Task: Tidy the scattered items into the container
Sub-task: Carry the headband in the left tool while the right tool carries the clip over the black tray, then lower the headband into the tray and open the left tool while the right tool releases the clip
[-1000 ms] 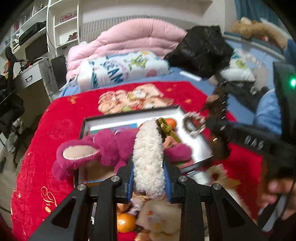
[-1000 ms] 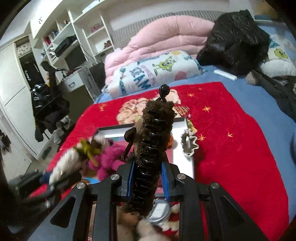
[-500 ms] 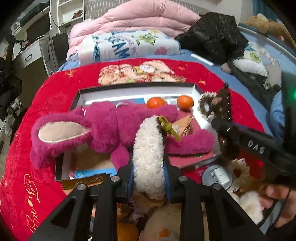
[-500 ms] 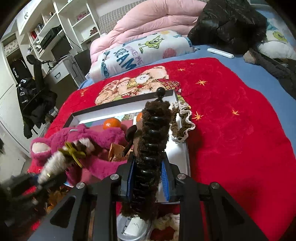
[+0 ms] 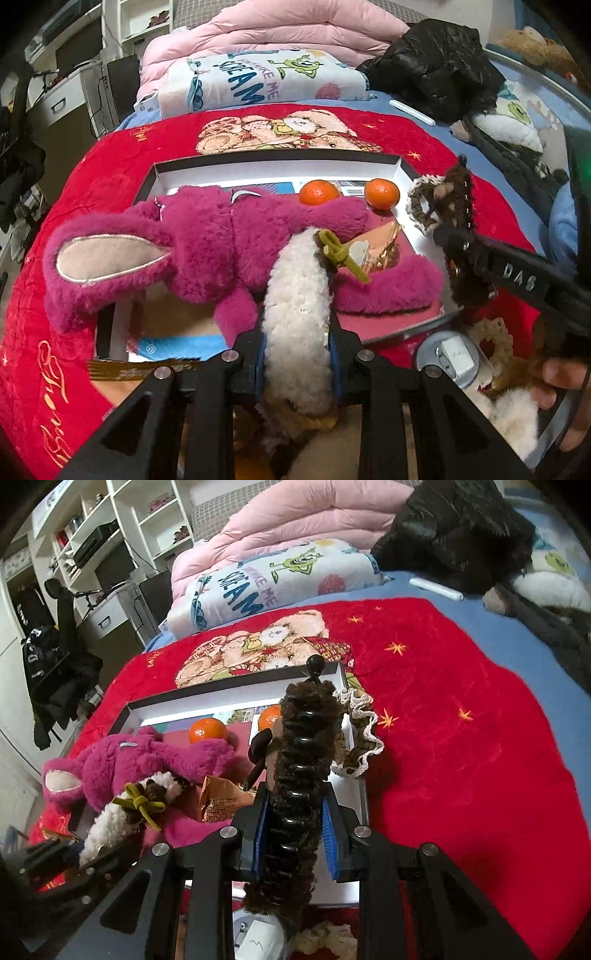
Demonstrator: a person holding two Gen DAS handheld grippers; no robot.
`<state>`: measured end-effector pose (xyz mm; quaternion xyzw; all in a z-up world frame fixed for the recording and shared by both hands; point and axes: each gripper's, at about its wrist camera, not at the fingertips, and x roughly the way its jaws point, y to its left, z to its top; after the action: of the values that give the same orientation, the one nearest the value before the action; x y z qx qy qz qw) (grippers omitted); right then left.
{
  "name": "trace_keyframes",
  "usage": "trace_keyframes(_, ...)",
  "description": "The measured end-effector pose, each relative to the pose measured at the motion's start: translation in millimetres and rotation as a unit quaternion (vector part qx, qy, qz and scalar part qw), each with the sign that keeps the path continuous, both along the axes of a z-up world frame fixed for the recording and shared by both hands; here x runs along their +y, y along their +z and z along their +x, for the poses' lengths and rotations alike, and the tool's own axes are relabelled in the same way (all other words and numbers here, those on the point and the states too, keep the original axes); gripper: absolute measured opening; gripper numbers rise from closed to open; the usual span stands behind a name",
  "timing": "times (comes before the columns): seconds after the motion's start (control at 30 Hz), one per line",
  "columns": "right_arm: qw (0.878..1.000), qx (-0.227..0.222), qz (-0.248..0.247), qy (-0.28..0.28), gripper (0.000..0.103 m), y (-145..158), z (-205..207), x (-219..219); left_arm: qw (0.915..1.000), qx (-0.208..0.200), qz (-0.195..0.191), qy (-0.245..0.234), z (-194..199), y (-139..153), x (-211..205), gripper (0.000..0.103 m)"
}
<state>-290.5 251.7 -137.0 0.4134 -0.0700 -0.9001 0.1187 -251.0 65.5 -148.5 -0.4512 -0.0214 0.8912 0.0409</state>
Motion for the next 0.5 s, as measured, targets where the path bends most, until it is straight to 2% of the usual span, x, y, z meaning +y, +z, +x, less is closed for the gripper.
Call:
trace_keyframes(0.17, 0.999, -0.052, 0.01, -0.011, 0.024, -19, -11, 1, 1.0, -0.001, 0.001, 0.002, -4, -5, 0, 0.028)
trace_keyframes(0.27, 0.998, -0.049, 0.032, -0.004, 0.023, -21, -10, -6, 1.0, 0.001, 0.0, 0.005, -4, -5, 0, 0.028)
trace_keyframes(0.5, 0.998, -0.056, 0.013, -0.005, 0.023, -24, -6, -4, 1.0, 0.003, -0.001, 0.004, -4, -5, 0, 0.028)
